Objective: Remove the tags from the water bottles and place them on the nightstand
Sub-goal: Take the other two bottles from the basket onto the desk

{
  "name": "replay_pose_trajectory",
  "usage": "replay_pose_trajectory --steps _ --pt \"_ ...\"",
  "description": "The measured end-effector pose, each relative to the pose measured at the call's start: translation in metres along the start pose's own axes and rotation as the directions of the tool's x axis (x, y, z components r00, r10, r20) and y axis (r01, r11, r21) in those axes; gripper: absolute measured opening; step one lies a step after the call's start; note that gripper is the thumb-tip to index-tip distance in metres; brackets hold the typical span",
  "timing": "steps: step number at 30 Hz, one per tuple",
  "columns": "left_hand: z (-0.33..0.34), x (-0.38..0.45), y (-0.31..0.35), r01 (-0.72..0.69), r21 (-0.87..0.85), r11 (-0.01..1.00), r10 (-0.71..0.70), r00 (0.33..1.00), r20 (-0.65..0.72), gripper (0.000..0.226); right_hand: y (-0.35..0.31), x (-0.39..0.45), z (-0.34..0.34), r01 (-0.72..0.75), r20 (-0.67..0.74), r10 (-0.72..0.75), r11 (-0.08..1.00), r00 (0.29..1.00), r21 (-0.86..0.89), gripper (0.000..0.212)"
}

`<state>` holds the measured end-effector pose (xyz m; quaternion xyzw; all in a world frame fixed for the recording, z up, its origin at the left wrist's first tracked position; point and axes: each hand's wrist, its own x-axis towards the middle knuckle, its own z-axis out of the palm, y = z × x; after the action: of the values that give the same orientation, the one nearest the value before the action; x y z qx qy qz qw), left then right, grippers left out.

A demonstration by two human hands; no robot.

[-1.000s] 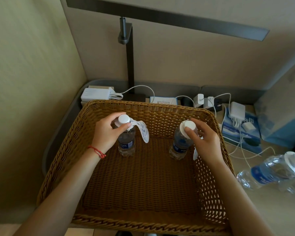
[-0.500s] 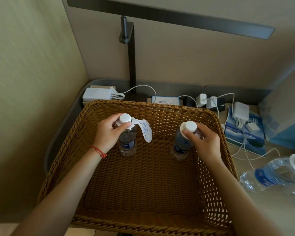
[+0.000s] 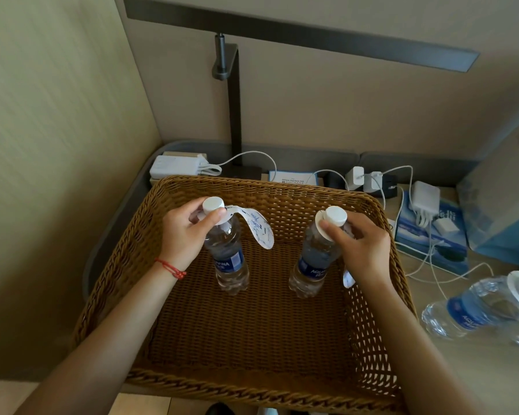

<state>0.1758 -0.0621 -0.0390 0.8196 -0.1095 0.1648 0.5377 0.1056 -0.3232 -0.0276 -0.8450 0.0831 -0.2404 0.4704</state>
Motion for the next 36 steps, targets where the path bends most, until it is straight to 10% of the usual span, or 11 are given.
replay_pose_trajectory --steps 19,36 --pt "-0.035 -0.025 0.069 -0.073 -0.29 0.954 0.037 0.991 -0.126 0.011 -0.064 -0.007 -0.033 0.138 0.11 -0.162 0.97 0.981 0.2 0.028" --pt "-0.128 -0.073 0.145 -0.252 -0.314 0.915 0.203 0.963 -0.178 0.008 -0.165 -0.099 -0.054 0.284 -0.141 -0.251 0.904 0.958 0.319 0.015"
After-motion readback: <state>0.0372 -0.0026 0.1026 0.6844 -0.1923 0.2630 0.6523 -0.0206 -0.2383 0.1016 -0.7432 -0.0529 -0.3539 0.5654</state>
